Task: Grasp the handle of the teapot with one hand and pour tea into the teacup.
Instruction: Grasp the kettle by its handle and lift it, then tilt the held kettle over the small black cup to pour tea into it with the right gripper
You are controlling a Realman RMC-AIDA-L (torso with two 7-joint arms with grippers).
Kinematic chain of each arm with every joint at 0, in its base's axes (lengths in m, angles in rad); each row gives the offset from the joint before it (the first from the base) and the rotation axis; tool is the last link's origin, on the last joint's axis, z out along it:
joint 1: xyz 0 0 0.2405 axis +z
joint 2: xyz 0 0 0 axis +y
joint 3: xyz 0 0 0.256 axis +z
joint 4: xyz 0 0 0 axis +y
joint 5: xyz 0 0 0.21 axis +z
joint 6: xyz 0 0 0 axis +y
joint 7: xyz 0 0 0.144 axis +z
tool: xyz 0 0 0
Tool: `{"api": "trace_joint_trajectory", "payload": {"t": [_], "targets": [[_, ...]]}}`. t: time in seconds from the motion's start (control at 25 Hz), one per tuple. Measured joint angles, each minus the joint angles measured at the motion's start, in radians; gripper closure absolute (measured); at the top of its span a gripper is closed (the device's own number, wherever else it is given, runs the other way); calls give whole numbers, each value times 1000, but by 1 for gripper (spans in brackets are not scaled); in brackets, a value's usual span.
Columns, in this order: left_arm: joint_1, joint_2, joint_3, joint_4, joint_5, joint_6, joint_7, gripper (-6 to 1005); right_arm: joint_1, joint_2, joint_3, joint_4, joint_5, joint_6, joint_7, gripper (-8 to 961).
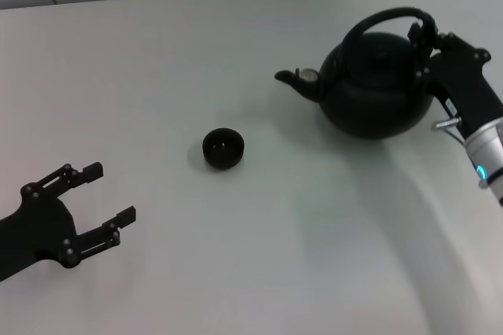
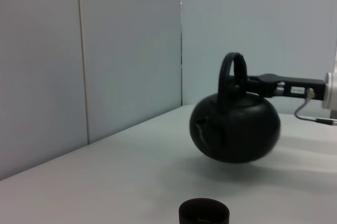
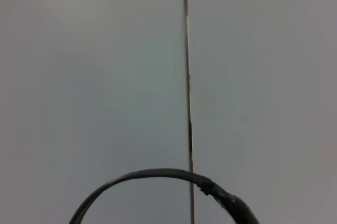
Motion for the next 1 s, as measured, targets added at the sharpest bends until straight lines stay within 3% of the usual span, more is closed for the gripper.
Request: {"api": "trace_joint_trajectory", "payload": {"t": [0.6, 1.0], "targets": [[-12, -9, -9, -1, -1, -2, 1, 199, 172, -8, -18, -322, -354, 59, 437, 849], [-14, -12, -21, -7, -3, -2, 1, 199, 238, -9, -238, -460, -384, 110, 565, 849]]}}
